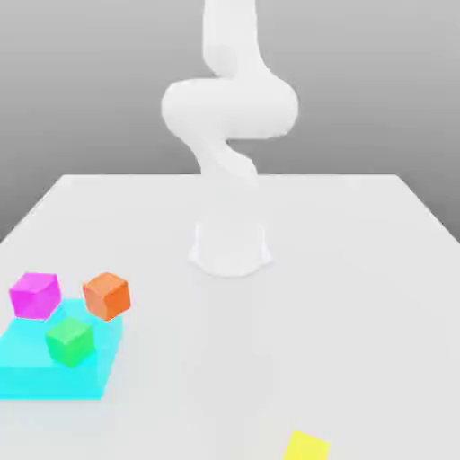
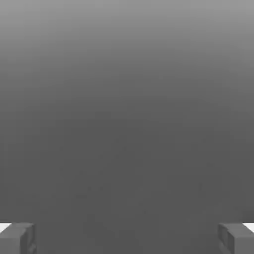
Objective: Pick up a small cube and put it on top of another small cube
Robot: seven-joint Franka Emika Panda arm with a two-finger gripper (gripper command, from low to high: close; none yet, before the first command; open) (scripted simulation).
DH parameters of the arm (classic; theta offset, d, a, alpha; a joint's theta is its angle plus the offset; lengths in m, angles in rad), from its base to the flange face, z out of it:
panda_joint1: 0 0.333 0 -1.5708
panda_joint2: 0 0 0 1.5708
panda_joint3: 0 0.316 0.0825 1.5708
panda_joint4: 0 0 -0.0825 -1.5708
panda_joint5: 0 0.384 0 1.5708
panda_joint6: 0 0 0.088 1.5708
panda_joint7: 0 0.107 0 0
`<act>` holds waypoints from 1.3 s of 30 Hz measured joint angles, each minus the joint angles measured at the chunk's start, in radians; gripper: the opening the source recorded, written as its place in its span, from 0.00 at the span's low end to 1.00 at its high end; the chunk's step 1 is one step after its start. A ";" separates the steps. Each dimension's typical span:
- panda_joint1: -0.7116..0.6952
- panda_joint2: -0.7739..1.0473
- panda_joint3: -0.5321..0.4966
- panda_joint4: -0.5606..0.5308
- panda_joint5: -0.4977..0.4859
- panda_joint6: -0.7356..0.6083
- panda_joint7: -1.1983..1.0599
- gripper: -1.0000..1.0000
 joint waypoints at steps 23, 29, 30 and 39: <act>0.229 0.837 -0.086 -0.013 0.139 0.259 -0.787 0.50; 0.233 1.043 -0.068 -0.016 0.076 0.338 -0.913 0.50; 0.231 1.079 -0.064 -0.011 0.074 0.361 -0.923 0.50; 0.215 1.214 -0.042 0.015 0.089 0.459 -0.944 0.00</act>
